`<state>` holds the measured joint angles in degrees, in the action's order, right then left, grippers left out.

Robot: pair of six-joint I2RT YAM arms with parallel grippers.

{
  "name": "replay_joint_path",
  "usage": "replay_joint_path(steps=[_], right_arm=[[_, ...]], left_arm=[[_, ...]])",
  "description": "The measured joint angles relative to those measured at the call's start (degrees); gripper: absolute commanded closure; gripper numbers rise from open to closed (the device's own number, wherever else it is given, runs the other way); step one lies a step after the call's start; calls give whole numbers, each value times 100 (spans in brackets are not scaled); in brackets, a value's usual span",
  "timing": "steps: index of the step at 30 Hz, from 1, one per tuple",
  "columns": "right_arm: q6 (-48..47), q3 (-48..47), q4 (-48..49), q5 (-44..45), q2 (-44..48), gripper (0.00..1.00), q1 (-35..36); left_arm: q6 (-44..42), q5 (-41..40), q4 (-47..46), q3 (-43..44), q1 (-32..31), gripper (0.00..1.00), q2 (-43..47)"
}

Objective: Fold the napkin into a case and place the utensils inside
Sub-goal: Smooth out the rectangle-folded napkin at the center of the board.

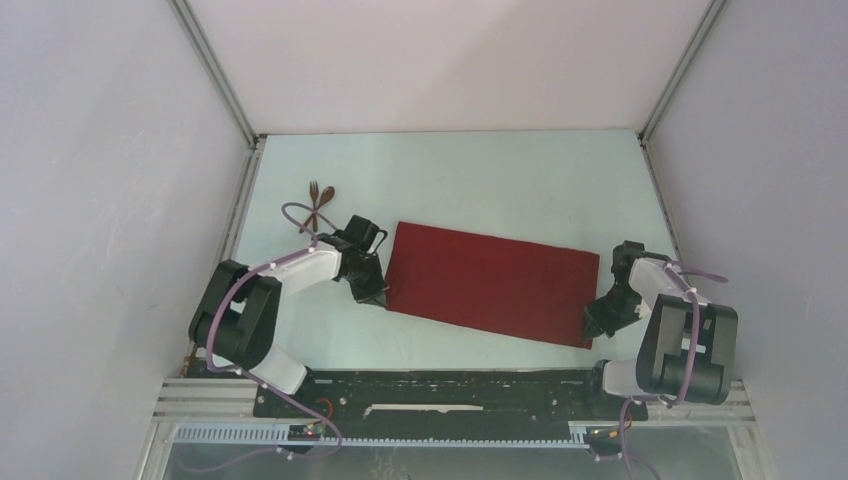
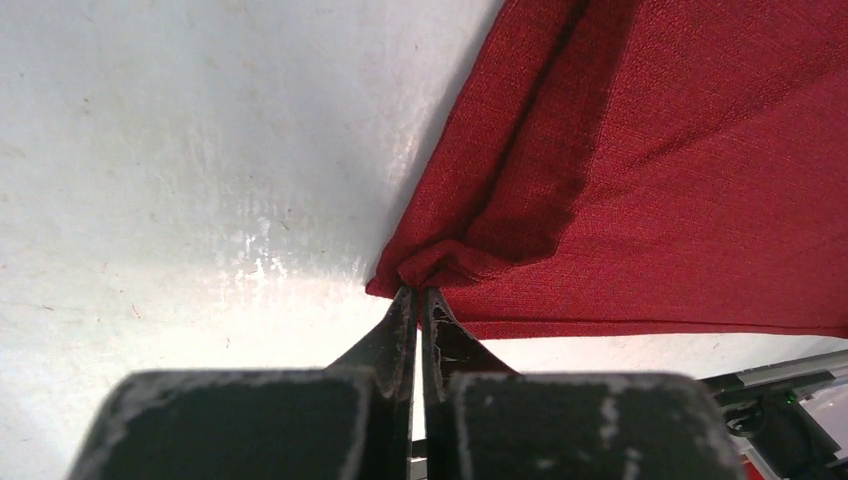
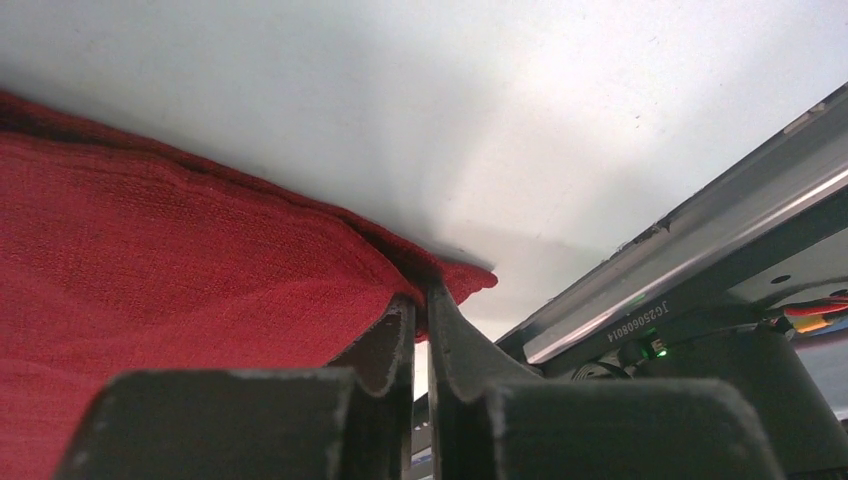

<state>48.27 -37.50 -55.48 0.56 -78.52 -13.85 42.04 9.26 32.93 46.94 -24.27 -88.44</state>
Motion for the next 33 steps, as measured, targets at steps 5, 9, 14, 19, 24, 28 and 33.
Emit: replay_joint_path(steps=[5, 9, 14, 19, 24, 28, 33], right_arm=[[2, 0, -50, 92, 166, 56, -7], [-11, -35, -387, 258, 850, 36, -11], [-142, -402, -756, 389, 1827, 21, 11], [-883, -597, -72, -374, 1880, 14, 66], [-1434, -595, 883, -1259, 999, 11, 162], [-1665, -509, 1368, -1432, 323, 11, 85], [-1567, -374, 1235, -1246, 133, 10, 28]], left_arm=[[-24, -105, 37, 2, 4, 58, 9], [-61, -389, 345, 17, 17, 52, 393], [-120, -374, 597, 179, 24, 48, 1088], [-131, 498, 98, 505, 24, 49, 831], [-39, 1093, -675, 636, 26, 48, -236], [57, 1196, -1064, 614, 94, 47, -876], [157, 1259, -1255, 503, 197, 46, -894]])
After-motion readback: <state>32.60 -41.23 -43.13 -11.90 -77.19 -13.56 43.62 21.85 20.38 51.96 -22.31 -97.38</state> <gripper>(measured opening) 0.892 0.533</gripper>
